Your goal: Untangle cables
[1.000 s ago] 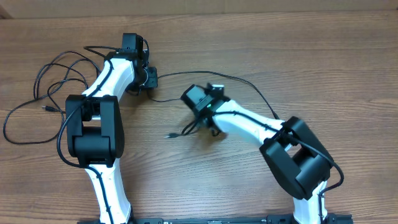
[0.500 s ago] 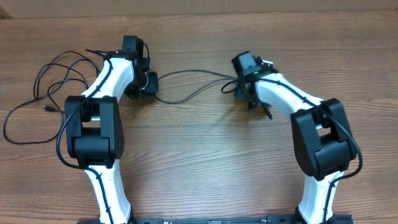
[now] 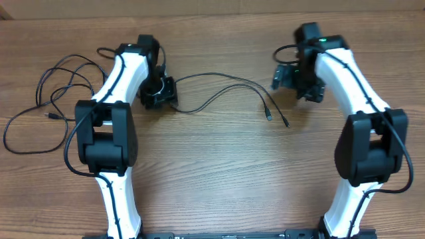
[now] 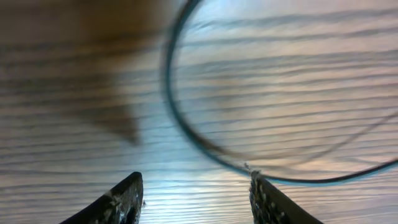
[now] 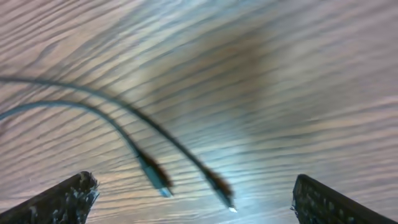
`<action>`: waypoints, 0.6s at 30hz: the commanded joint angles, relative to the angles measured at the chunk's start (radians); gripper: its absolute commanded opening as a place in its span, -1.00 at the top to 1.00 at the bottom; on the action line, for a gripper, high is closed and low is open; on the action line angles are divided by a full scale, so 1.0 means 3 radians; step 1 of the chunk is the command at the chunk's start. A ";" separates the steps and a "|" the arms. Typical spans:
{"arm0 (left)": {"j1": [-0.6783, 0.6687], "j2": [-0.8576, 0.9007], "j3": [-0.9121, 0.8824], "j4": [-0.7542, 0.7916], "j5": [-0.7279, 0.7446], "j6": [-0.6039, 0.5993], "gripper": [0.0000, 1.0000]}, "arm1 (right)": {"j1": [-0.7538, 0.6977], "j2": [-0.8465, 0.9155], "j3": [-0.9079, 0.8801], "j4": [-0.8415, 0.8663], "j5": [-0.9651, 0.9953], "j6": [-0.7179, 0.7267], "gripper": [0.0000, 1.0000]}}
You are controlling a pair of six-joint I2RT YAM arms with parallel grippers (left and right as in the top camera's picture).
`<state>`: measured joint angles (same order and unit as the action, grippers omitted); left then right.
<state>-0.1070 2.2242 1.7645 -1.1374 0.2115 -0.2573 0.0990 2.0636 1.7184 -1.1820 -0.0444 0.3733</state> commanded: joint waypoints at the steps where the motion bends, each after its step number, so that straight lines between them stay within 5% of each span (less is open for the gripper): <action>1: -0.0266 0.0039 0.0177 -0.0008 -0.0425 -0.0104 -0.09 | -0.0392 -0.0102 0.0051 -0.0137 -0.0393 -0.0025 -1.00; 9: -0.0408 0.0041 0.0168 -0.0023 -0.1151 -0.0944 -0.15 | -0.1006 -0.0102 0.0051 -0.0317 -0.0420 -0.0025 -0.99; 18: -0.0412 0.0041 0.0071 0.0008 -0.1011 -0.2015 0.39 | -0.1120 -0.0102 0.0051 -0.0104 -0.0417 -0.0027 -1.00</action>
<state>-0.2314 2.2242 1.7954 -1.1439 -0.1059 -0.6830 -0.2352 2.0636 1.7184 -1.2327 -0.1585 0.3714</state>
